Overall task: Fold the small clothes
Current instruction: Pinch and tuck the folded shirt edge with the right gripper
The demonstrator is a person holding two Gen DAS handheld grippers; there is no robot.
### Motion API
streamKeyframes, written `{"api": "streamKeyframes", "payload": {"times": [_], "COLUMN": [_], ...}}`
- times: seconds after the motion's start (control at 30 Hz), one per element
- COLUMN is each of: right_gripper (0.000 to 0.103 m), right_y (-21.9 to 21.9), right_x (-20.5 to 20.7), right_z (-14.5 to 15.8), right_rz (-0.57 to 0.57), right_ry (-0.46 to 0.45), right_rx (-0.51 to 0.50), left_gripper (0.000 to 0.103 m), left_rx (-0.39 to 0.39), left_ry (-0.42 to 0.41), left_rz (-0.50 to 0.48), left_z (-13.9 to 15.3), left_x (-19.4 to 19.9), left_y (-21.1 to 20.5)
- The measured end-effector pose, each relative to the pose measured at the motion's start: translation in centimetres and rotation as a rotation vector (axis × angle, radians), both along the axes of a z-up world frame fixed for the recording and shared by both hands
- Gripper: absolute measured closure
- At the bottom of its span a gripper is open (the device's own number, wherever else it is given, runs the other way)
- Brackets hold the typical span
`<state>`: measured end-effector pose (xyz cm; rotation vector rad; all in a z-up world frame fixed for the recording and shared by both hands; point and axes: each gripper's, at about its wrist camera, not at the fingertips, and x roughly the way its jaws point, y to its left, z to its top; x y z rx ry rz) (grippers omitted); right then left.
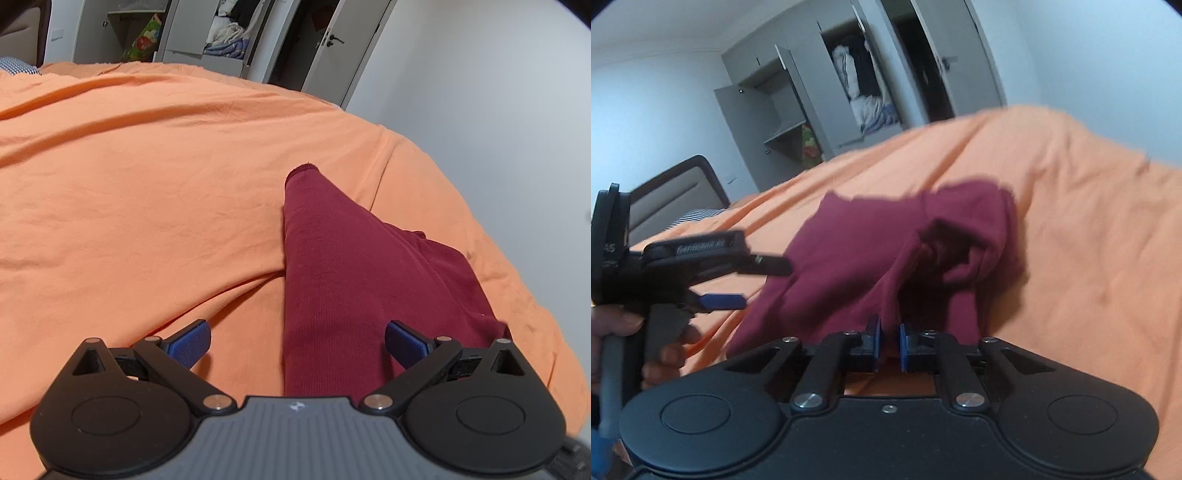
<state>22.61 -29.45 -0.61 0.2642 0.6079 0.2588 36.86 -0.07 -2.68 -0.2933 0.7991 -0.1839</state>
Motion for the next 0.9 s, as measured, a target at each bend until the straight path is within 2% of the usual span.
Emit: {"api": "streamKeyframes", "payload": {"times": [0.13, 0.3, 0.4, 0.57, 0.67, 0.7, 0.73, 0.8, 0.9], "right_gripper": [0.094, 0.094, 0.093, 0.083, 0.068, 0.060, 0.047, 0.032, 0.019], "right_y": [-1.0, -1.6, -1.4, -1.5, -1.7, -1.7, -1.8, -2.0, -2.4], "right_x": [-1.1, -1.0, -1.3, -1.4, -1.7, -1.8, -1.9, -2.0, -2.3], "right_z": [1.7, -1.0, -1.6, -1.4, -1.5, -1.5, -1.6, -1.6, -1.5], "right_rz": [-0.019, -0.055, -0.069, -0.077, -0.083, -0.086, -0.090, -0.101, -0.114], "right_ry": [-0.038, 0.067, 0.078, 0.068, 0.069, 0.071, 0.072, 0.068, 0.059], "right_rx": [-0.023, -0.002, 0.009, 0.000, 0.005, 0.006, 0.006, 0.009, 0.023], "left_gripper": [0.001, 0.001, 0.001, 0.001, 0.001, 0.001, 0.001, 0.001, 0.001], "left_rx": [0.014, 0.038, 0.042, 0.052, 0.057, 0.057, 0.056, 0.054, 0.051], "left_ry": [0.004, 0.052, 0.054, 0.053, 0.053, 0.054, 0.056, 0.057, 0.059], "left_rz": [-0.008, 0.007, 0.007, 0.007, 0.007, 0.006, 0.006, 0.006, 0.005], "left_z": [-0.1, -1.6, -1.6, -1.4, -1.4, -1.3, -1.4, -1.4, -1.5], "left_x": [-0.8, -1.2, -1.7, -2.0, -2.1, -2.1, -2.1, -2.0, -2.0], "left_y": [0.0, 0.2, 0.5, 0.6, 0.4, 0.3, 0.3, 0.3, 0.4]}}
